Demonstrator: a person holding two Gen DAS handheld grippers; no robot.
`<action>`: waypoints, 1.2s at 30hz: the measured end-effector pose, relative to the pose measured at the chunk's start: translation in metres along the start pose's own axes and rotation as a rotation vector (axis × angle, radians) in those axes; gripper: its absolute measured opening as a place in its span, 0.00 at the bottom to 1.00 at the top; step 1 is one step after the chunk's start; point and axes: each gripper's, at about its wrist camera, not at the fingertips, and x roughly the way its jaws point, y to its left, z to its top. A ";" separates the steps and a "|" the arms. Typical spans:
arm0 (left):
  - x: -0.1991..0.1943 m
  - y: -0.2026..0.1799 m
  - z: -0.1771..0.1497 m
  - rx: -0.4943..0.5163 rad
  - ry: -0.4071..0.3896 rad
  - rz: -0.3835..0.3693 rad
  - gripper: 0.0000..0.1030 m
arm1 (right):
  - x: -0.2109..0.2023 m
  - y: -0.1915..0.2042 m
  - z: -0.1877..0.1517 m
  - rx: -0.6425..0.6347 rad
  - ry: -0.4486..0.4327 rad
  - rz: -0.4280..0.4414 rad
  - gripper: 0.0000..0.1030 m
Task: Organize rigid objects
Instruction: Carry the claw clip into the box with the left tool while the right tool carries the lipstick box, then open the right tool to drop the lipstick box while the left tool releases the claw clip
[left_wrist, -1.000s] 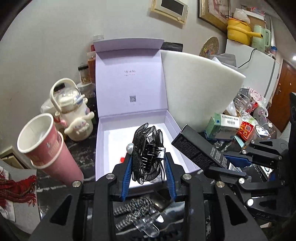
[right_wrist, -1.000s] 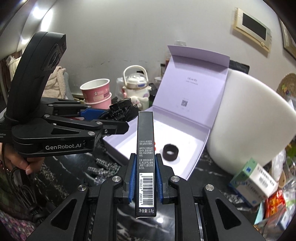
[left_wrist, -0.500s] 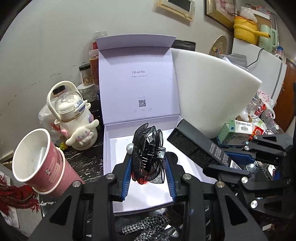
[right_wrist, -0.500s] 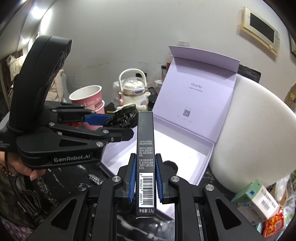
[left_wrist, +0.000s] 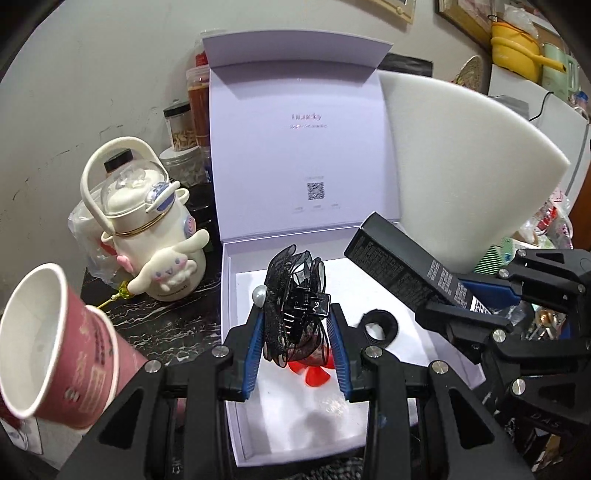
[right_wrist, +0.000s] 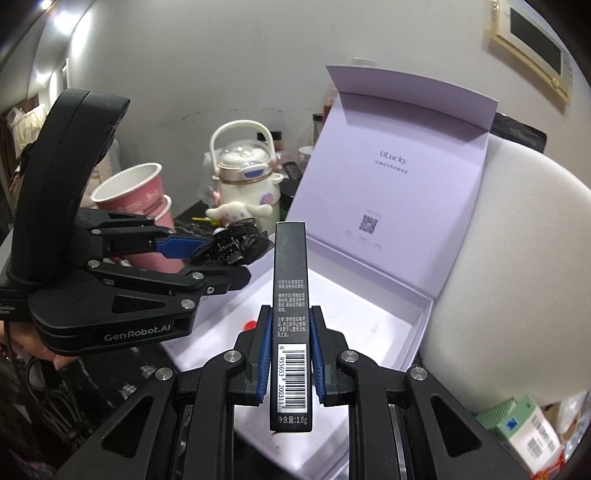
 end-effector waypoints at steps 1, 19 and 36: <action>0.004 0.001 0.001 -0.001 0.005 -0.001 0.32 | 0.003 -0.001 0.001 -0.001 0.003 -0.002 0.18; 0.058 -0.002 0.004 0.024 0.078 -0.004 0.32 | 0.048 -0.031 0.003 0.045 0.066 -0.051 0.18; 0.061 0.002 0.010 -0.008 0.083 0.069 0.69 | 0.046 -0.044 0.000 0.106 0.074 -0.104 0.48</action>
